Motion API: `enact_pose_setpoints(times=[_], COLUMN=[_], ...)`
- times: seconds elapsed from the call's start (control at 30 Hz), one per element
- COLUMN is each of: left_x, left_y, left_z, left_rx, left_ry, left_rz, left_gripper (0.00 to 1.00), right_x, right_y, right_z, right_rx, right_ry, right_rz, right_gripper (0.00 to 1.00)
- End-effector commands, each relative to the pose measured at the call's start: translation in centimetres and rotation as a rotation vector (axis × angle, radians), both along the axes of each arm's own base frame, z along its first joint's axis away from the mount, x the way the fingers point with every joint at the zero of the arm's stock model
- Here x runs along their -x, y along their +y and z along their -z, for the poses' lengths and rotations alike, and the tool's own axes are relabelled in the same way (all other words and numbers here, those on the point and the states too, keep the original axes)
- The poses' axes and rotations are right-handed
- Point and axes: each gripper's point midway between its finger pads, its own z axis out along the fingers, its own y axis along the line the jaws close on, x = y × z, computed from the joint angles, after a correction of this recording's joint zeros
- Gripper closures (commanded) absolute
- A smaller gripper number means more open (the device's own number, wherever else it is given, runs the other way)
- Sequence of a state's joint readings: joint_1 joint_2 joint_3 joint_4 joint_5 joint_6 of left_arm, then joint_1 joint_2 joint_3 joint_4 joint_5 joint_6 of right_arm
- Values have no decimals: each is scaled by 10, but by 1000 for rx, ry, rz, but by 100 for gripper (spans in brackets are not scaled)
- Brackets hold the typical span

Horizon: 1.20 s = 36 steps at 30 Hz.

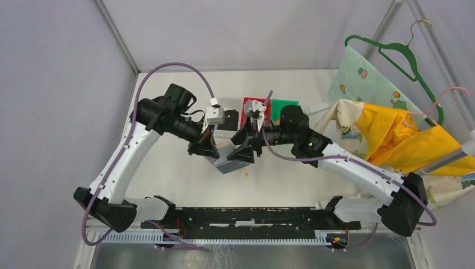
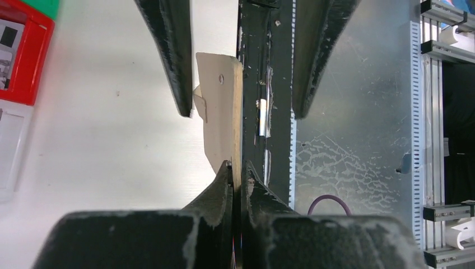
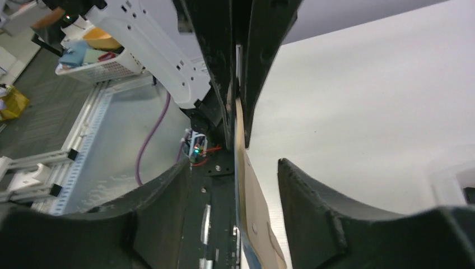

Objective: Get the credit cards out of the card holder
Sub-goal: Remove the credit card from the card holder.

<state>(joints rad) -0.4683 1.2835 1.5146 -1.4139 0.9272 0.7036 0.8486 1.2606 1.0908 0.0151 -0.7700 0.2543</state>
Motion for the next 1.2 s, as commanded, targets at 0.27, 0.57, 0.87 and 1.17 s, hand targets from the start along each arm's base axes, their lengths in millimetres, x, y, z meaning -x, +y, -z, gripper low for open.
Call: enact_pose_setpoints(times=[0.27,0.57,0.87,1.17], left_x=[4,3,15,24], left_y=[-30,-28,-26,-23], left_z=[-78,-61,-36,-31], left_rx=[316,265,232,204], left_ry=[-24,25,112,172], left_rz=[-51,-84,13,84], left_gripper=[98,71,54,71], right_x=[33,30,-3,-5], right_y=[-43,-34,-29,-28], right_z=[-44,-34,8,16], right_rx=[-533,-395,-4,93], right_ry=[146,127,-2,-12], right_rz=[-59,-85,25,1], right_gripper=[32,94,100,100])
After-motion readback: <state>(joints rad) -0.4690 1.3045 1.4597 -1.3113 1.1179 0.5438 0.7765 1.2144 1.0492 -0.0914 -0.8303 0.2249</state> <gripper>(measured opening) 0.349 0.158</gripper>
